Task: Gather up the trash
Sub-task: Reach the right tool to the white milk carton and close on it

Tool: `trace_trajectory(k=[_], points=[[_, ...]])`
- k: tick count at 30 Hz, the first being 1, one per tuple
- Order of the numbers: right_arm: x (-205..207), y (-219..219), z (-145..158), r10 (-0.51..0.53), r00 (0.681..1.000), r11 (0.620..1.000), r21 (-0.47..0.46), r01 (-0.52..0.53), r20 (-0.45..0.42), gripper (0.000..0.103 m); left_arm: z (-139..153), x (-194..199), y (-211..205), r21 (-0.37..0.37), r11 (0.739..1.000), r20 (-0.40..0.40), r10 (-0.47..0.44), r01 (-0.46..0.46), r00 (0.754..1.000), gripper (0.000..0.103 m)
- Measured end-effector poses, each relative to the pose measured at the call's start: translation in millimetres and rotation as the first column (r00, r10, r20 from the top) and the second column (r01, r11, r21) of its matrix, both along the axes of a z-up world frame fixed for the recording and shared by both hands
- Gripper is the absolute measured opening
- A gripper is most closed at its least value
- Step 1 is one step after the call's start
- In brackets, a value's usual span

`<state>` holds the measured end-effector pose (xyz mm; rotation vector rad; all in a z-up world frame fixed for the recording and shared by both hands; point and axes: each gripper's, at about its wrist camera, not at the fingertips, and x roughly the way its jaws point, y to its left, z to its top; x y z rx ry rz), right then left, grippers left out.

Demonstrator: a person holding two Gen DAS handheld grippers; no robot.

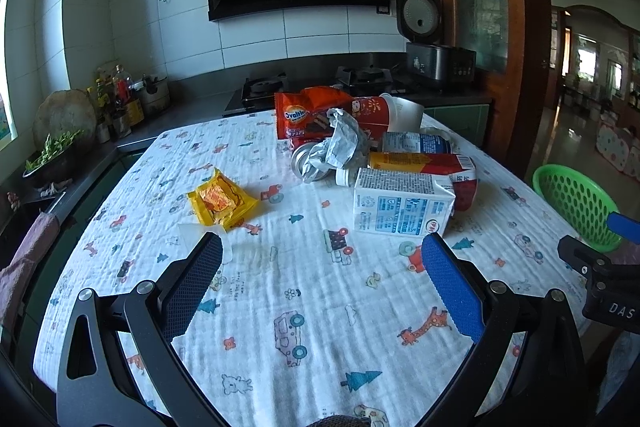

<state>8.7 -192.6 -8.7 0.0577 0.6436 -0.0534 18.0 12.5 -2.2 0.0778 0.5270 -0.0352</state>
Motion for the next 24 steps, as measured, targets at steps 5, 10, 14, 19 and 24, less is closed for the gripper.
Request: trace_trajectory(k=[5,10,14,19,24], points=[[7,3,-1,0.035,0.999,0.999,0.009,-0.035,-0.007,0.097,-2,7,9,-0.007,1.000,-0.014,0.016,-0.016,1.000,0.098],[19,8,0,0.084,0.996,0.996,0.011,-0.084,-0.014,0.097,-1,12,19,-0.005,0.999,-0.014,0.037,-0.037,0.999,0.098],[28,15,2,0.124,0.992,0.992,0.002,-0.124,-0.017,0.096,1,20,27,-0.009,0.999,-0.021,0.052,-0.053,0.998,0.098],[41,20,5,0.175,0.984,0.985,-0.003,-0.175,-0.023,0.096,1,30,34,-0.003,0.998,-0.031,0.060,-0.060,0.998,0.098],[56,26,11,0.239,0.971,0.971,-0.010,-0.239,-0.027,0.094,2,41,46,-0.014,0.997,-0.044,0.076,-0.076,0.996,0.098]])
